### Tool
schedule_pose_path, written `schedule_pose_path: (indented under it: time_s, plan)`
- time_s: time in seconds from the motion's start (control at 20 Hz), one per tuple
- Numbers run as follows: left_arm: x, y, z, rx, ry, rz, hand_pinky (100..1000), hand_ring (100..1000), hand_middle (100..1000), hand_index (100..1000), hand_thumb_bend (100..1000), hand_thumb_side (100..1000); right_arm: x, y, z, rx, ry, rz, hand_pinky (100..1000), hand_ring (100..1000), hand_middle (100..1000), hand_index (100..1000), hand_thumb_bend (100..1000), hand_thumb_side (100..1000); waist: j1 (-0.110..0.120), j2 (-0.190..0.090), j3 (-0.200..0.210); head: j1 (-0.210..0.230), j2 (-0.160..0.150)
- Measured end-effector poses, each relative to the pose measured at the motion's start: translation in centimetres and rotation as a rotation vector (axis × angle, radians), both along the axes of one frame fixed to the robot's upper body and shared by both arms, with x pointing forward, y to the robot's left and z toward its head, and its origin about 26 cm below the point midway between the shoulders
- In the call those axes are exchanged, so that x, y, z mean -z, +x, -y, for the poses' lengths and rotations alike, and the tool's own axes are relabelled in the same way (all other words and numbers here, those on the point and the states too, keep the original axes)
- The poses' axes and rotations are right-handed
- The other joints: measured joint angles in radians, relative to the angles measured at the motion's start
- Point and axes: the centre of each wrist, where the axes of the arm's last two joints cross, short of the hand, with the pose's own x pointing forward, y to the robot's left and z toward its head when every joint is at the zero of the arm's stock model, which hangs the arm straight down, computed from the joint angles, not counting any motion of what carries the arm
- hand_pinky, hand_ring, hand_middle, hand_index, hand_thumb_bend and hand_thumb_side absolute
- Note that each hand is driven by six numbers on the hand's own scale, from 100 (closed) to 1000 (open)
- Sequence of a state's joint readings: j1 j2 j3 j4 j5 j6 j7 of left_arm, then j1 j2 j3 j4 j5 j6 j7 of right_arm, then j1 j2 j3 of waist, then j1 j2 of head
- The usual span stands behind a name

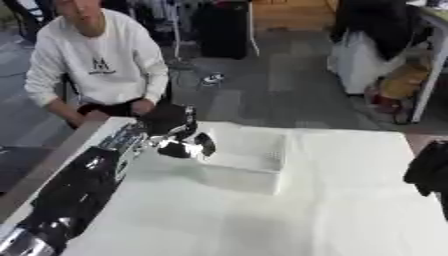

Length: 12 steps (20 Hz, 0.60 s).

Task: Pick up objects on the table and place them in the box.

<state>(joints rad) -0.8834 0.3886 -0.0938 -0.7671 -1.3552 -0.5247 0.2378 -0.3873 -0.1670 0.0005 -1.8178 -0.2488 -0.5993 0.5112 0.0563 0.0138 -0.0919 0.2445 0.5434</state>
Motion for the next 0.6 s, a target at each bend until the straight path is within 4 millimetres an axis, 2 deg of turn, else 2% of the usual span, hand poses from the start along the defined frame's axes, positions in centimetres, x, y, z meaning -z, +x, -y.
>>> schedule_pose_path:
  time_s: [0.4,0.6]
  plan:
    - [-0.2,1.2,0.2,-0.046,0.021,0.042,100,100,137,154,100,676,-0.6,0.1,-0.4,-0.013,0.009,0.018,100,385,372,485,100,880,0.002,0.023,-0.026,0.011,-0.034]
    - [-0.6,1.6,0.9,-0.042,0.030,0.058,100,100,166,177,100,687,-0.6,0.1,-0.4,-0.016,0.008,0.016,100,385,371,485,100,880,0.006,0.028,-0.032,0.013,-0.035]
